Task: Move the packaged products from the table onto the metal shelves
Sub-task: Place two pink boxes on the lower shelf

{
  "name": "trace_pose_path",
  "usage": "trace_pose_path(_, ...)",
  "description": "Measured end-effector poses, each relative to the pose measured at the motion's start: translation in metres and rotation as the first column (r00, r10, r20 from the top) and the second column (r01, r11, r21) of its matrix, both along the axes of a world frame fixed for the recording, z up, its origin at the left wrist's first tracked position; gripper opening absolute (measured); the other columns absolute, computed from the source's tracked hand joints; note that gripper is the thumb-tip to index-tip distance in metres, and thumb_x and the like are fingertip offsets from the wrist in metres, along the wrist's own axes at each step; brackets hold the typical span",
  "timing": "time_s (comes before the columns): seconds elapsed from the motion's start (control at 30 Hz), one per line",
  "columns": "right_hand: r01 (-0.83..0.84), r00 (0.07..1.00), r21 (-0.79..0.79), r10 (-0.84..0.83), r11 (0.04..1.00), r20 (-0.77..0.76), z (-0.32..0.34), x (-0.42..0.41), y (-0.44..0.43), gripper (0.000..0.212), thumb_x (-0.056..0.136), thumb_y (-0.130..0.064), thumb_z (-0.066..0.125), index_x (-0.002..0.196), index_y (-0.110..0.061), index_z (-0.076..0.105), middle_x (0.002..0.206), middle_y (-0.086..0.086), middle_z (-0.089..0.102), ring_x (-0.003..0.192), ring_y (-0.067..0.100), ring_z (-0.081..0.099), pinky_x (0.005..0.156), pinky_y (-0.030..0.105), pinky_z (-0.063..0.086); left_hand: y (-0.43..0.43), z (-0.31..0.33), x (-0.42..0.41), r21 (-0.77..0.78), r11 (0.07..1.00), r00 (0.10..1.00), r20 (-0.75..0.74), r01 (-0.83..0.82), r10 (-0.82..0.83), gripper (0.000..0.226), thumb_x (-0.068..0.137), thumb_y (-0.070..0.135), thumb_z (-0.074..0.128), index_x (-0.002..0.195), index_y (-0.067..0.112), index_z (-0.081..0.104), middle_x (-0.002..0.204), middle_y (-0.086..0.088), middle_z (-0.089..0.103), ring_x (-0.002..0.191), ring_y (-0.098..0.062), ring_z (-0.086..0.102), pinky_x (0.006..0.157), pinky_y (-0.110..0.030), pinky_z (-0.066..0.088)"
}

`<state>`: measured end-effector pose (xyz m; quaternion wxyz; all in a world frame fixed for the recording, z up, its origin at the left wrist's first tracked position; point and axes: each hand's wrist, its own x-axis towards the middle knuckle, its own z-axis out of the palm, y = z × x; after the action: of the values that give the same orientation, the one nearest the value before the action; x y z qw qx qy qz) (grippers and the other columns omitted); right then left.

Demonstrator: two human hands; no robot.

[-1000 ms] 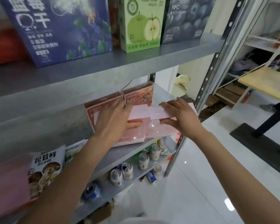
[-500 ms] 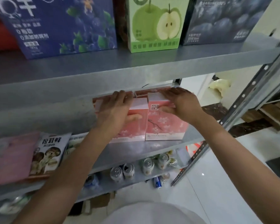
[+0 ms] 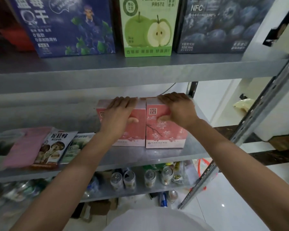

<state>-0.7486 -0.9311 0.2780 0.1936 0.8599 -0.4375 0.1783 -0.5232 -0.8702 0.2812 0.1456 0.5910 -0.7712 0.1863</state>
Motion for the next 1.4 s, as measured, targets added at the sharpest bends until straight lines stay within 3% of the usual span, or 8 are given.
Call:
trace_pose_path(0.1, -0.014, 1.000, -0.005, 0.014, 1.000, -0.003, 0.001, 0.003, -0.004, 0.081, 0.037, -0.064, 0.085, 0.100, -0.015, 0.071, 0.090, 0.001, 0.072, 0.081, 0.023, 0.069, 0.073, 0.031, 0.053, -0.005, -0.002, 0.000, 0.003, 1.000, 0.999, -0.025, -0.021, 0.021, 0.073, 0.067, 0.040, 0.075, 0.128, 0.006, 0.056, 0.119, -0.016, 0.064, 0.110, -0.038, 0.059, 0.097, -0.047, 0.045)
trace_pose_path(0.17, -0.003, 1.000, -0.014, 0.003, 1.000, -0.005, 0.001, 0.003, -0.005, 0.082, 0.036, -0.066, 0.084, 0.099, -0.016, 0.071, 0.090, -0.001, 0.072, 0.080, 0.022, 0.069, 0.075, 0.032, 0.054, -0.011, -0.004, 0.002, 0.028, 0.999, 1.000, 0.000, -0.029, 0.029, 0.077, 0.073, 0.046, 0.070, 0.137, 0.010, 0.048, 0.131, -0.014, 0.057, 0.123, -0.033, 0.051, 0.110, -0.046, 0.031)
trace_pose_path(0.27, 0.025, 0.999, -0.080, -0.023, 0.996, 0.026, -0.004, 0.005, -0.003, 0.086, 0.036, -0.062, 0.086, 0.105, -0.013, 0.070, 0.097, 0.002, 0.072, 0.088, 0.023, 0.069, 0.089, 0.041, 0.051, -0.012, -0.011, 0.005, 0.010, 0.998, 0.997, 0.043, -0.068, 0.067, 0.082, 0.081, 0.052, 0.062, 0.148, 0.017, 0.032, 0.150, -0.011, 0.037, 0.139, -0.029, 0.033, 0.117, -0.044, 0.014)
trace_pose_path(0.4, 0.128, 0.987, -0.187, -0.107, 0.974, 0.118, -0.036, 0.011, 0.024, 0.088, 0.061, -0.041, 0.085, 0.137, -0.016, 0.049, 0.131, 0.010, 0.056, 0.125, 0.033, 0.048, 0.114, 0.054, 0.018, 0.005, -0.033, 0.009, -0.162, 0.980, 0.992, 0.022, -0.116, 0.122, 0.102, 0.068, 0.060, 0.066, 0.150, 0.014, 0.025, 0.151, -0.021, 0.029, 0.138, -0.038, 0.030, 0.113, -0.052, 0.015)
trace_pose_path(0.5, 0.197, 0.975, -0.159, -0.177, 0.967, 0.133, -0.058, 0.011, 0.043, 0.102, 0.067, -0.039, 0.079, 0.150, -0.027, 0.021, 0.150, 0.010, 0.033, 0.140, 0.037, 0.025, 0.115, 0.058, -0.002, 0.015, -0.054, 0.019, -0.194, 0.965, 0.984, -0.013, -0.177, 0.178, 0.123, 0.058, 0.061, 0.073, 0.153, 0.022, 0.005, 0.154, -0.019, 0.013, 0.140, -0.037, 0.015, 0.111, -0.057, 0.013)
trace_pose_path(0.6, 0.230, 0.970, -0.114, -0.217, 0.967, 0.112, -0.058, 0.011, 0.040, 0.112, 0.064, -0.043, 0.081, 0.151, -0.030, 0.012, 0.153, 0.012, 0.023, 0.142, 0.038, 0.016, 0.111, 0.062, -0.008, 0.019, -0.065, 0.023, -0.199, 0.962, 0.982, -0.017, -0.189, 0.189, 0.138, 0.050, 0.054, 0.084, 0.153, 0.027, -0.004, 0.151, -0.017, 0.015, 0.140, -0.035, 0.014, 0.110, -0.059, 0.009)
trace_pose_path(0.83, 0.207, 0.978, -0.069, -0.204, 0.976, 0.043, -0.048, 0.008, 0.015, 0.125, 0.048, -0.043, 0.091, 0.148, -0.029, 0.019, 0.144, 0.018, 0.041, 0.136, 0.036, 0.026, 0.109, 0.065, -0.005, 0.003, -0.066, 0.023, -0.190, 0.958, 0.977, -0.028, -0.214, 0.212, 0.130, 0.048, 0.050, 0.088, 0.152, 0.025, 0.013, 0.149, -0.020, 0.024, 0.138, -0.035, 0.018, 0.108, -0.061, 0.013)
trace_pose_path(1.4, 0.207, 0.978, 0.021, -0.207, 0.978, -0.004, -0.041, 0.022, 0.003, 0.118, 0.059, -0.038, 0.087, 0.149, -0.030, 0.011, 0.148, 0.017, 0.036, 0.140, 0.038, 0.028, 0.110, 0.066, -0.004, -0.017, -0.066, 0.030, -0.188, 0.955, 0.973, -0.017, -0.229, 0.230, 0.126, 0.047, 0.052, 0.088, 0.149, 0.025, 0.020, 0.147, -0.017, 0.022, 0.136, -0.036, 0.020, 0.109, -0.060, 0.012)
